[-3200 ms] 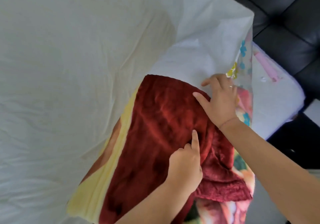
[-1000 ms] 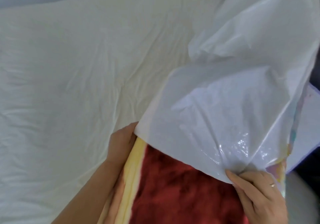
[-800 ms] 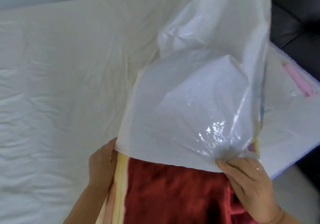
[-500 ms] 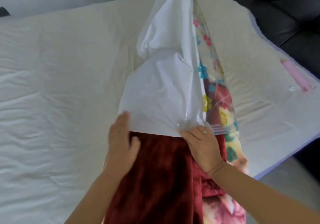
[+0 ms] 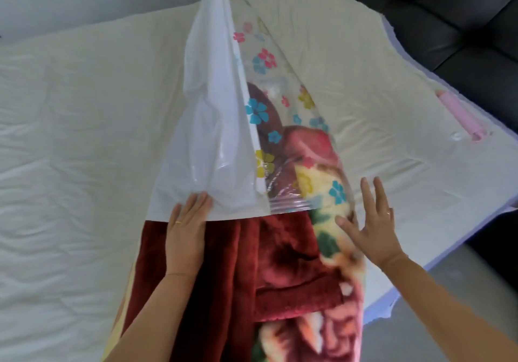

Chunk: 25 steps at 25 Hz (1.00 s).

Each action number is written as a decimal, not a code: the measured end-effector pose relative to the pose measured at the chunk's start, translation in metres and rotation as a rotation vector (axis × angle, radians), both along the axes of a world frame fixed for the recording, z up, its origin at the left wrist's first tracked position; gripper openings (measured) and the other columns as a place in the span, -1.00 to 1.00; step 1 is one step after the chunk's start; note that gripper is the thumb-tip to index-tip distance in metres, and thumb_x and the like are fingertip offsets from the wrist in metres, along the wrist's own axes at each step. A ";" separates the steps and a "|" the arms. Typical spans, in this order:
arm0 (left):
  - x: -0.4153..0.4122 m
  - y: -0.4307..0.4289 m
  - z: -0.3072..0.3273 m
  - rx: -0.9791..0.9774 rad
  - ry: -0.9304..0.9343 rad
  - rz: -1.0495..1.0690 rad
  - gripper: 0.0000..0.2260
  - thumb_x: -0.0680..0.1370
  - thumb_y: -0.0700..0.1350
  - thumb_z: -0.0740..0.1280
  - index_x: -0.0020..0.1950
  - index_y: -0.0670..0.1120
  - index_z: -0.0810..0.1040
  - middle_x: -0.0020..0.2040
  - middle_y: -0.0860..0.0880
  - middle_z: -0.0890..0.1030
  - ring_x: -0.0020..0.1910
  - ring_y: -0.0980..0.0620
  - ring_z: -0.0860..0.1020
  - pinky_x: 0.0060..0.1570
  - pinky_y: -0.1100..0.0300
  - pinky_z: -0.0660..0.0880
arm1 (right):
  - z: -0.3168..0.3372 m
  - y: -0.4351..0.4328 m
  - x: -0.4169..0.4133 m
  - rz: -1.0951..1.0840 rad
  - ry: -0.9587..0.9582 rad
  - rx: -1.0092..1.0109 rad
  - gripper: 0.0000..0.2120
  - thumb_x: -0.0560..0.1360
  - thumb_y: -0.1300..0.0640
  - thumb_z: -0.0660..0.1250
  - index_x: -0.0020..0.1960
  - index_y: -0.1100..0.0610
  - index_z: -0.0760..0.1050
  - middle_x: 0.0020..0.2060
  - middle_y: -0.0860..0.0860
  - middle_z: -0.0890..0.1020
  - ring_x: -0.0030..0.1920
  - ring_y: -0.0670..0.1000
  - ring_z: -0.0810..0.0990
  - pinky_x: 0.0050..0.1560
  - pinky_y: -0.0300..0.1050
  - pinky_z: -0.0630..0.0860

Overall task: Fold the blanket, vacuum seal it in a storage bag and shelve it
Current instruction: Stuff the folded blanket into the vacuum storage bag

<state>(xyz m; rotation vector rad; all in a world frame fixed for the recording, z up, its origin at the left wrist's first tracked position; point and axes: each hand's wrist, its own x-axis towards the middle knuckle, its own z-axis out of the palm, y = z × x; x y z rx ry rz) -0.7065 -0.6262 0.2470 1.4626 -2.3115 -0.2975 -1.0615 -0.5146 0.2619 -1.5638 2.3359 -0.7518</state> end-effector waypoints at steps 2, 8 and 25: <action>0.026 -0.009 -0.002 0.009 0.037 0.062 -0.59 0.52 -0.23 0.05 0.30 -0.23 0.51 0.30 -0.15 0.52 0.27 -0.18 0.50 0.35 0.06 0.22 | -0.015 -0.018 0.020 0.051 -0.260 -0.006 -0.08 0.32 -0.59 -0.01 0.50 -0.11 -0.11 0.54 -0.04 -0.02 0.55 0.03 -0.04 0.48 0.24 0.09; 0.062 -0.007 0.066 0.274 0.370 0.499 -0.53 0.57 -0.25 0.21 0.47 0.03 0.33 0.28 0.04 0.54 0.24 0.01 0.50 0.29 0.17 0.27 | -0.015 -0.064 0.170 -0.048 -0.304 -0.040 -0.17 0.40 -0.40 0.01 0.52 -0.10 -0.21 0.56 0.10 -0.06 0.55 0.13 -0.03 0.48 0.17 0.06; 0.103 -0.043 0.023 -0.048 -0.376 0.411 -0.16 0.37 0.43 0.04 0.56 0.07 -0.03 0.56 -0.04 0.13 0.52 -0.16 0.07 0.40 -0.26 0.01 | -0.035 -0.151 0.151 0.267 0.136 -0.504 -0.69 0.51 0.07 0.25 0.16 0.16 0.62 0.04 0.08 0.67 -0.07 0.13 0.63 -0.10 -0.03 0.58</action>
